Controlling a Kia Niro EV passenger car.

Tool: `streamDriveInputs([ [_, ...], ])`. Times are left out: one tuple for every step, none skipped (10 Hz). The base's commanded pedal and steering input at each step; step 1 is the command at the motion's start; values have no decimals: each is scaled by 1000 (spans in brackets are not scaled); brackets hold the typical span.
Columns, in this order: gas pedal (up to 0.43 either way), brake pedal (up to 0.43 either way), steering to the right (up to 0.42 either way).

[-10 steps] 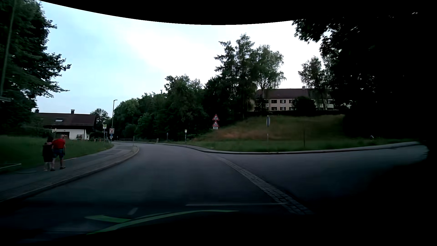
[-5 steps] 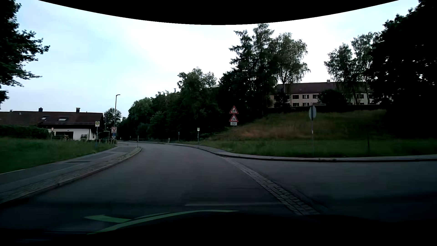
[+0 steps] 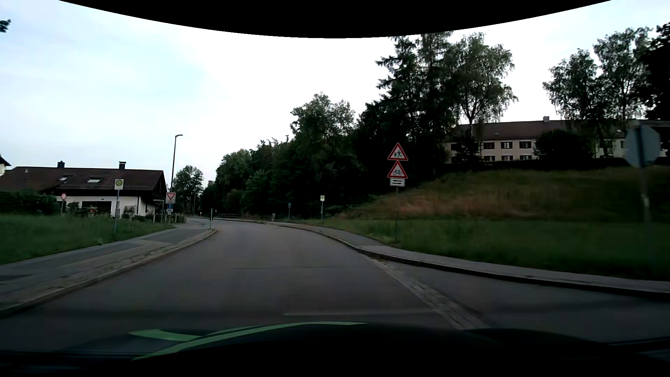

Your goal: Follow the waypoints while adhering to traffic rules and regulations

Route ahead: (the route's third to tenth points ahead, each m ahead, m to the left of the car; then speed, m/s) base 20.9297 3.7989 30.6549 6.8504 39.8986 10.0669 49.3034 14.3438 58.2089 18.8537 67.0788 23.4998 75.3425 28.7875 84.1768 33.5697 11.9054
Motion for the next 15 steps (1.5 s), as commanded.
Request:
streamDriveInputs([
  [130, 0, -53],
  [130, 0, -53],
  [130, 0, -53],
  [130, 0, -54],
  [130, 0, -56],
  [130, 0, -60],
  [130, 0, -60],
  [130, 0, -60],
  [130, 0, -60],
  [130, 0, -59],
  [138, 0, -59],
  [138, 0, -59],
  [138, 0, -59],
  [150, 0, -59],
  [150, 0, -58],
])
